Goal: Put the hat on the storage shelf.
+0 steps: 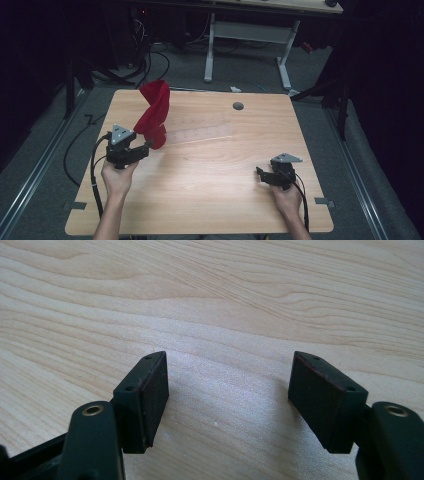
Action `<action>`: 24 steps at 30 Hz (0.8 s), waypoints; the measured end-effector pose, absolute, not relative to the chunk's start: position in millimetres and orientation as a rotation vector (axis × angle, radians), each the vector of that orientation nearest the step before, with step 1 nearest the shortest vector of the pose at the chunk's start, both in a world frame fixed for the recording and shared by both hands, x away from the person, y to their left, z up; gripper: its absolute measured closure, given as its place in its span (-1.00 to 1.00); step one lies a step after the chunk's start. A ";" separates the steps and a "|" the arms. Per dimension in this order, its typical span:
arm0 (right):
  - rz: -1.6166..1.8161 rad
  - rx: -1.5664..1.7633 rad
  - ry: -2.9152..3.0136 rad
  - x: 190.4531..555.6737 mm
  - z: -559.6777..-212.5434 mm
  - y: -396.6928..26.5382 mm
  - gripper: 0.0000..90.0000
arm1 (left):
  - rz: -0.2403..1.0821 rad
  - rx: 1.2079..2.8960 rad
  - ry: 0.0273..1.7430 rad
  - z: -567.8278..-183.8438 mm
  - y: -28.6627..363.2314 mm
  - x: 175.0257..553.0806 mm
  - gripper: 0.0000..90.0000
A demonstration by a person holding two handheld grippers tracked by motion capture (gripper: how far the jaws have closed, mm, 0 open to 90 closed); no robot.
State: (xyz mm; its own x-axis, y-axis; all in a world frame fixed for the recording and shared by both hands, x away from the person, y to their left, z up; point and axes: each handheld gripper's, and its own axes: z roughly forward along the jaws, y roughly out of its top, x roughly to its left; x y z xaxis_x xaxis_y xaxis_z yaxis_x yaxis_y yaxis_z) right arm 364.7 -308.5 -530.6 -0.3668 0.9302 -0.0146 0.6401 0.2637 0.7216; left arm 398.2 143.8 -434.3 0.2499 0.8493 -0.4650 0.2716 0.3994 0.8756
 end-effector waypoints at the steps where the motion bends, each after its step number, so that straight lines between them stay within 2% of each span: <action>1: 0.884 1.420 2.101 364.7 -530.7 -308.5 -0.28 | 0.543 1.146 1.304 -435.3 144.3 396.2 -0.19; 15: 0.884 1.416 2.100 364.9 -530.7 -308.5 -0.28 | 0.487 1.076 1.362 -452.5 154.2 371.5 -0.21; 24: 0.883 1.417 2.099 364.8 -530.7 -308.4 -0.28 | 0.457 1.098 1.373 -467.3 147.6 362.8 -0.23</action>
